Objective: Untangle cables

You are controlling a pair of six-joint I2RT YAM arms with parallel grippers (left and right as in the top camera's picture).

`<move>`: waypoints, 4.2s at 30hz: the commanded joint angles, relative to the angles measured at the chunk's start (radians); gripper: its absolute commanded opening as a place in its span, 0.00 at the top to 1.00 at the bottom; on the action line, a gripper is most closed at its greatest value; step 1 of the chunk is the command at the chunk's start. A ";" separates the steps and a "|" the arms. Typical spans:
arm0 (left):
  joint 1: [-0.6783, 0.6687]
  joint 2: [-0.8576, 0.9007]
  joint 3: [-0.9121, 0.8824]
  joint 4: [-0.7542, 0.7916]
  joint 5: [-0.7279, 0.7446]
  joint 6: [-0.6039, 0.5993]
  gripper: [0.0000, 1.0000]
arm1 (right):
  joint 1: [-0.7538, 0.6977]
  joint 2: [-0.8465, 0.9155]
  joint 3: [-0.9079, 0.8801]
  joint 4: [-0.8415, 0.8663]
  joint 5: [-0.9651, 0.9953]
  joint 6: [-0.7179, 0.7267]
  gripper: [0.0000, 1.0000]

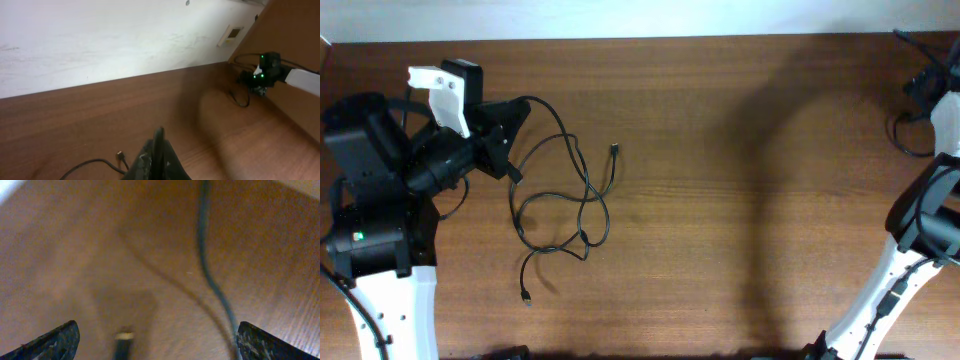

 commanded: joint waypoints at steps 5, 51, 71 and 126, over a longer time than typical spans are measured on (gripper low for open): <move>-0.003 -0.017 0.005 0.002 -0.007 0.016 1.00 | -0.093 0.003 0.013 -0.018 0.013 0.036 0.00; -0.003 -0.084 0.011 -0.080 -0.113 0.013 0.99 | 0.118 -0.031 0.523 -0.337 -0.039 -0.229 0.96; -0.002 -0.084 0.011 -0.104 -0.145 0.040 0.99 | 0.593 -0.031 0.757 -0.621 0.032 -0.243 0.96; -0.002 -0.084 0.011 -0.148 -0.251 0.039 0.99 | 0.386 -0.169 0.877 -0.941 -0.262 -0.283 0.01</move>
